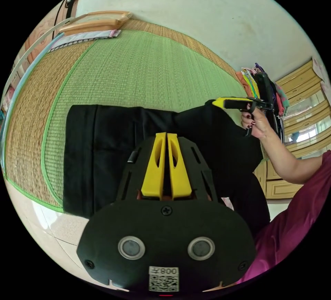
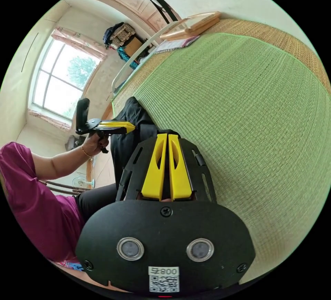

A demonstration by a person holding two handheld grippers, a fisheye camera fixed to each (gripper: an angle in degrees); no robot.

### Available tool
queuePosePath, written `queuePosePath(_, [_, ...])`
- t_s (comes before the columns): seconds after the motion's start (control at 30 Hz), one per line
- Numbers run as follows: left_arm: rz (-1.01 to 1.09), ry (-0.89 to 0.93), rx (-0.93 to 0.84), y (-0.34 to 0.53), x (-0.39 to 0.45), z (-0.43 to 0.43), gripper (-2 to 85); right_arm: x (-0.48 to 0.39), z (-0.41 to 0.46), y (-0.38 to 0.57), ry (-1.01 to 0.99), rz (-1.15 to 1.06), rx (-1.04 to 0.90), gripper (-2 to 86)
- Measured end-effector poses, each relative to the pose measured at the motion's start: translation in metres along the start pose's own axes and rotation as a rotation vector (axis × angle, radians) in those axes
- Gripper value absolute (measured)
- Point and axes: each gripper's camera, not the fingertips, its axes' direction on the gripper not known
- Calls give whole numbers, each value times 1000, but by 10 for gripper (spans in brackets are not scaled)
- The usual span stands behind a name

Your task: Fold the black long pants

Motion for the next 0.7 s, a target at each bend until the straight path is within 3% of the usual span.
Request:
queuePosePath(0.37, [-39, -27, 4, 51, -74, 25, 10, 12, -37, -53, -19, 29, -4, 4])
queuePosePath(0.7, [180, 147, 55, 22, -68, 57, 60, 46, -46, -60, -145, 74, -19, 47])
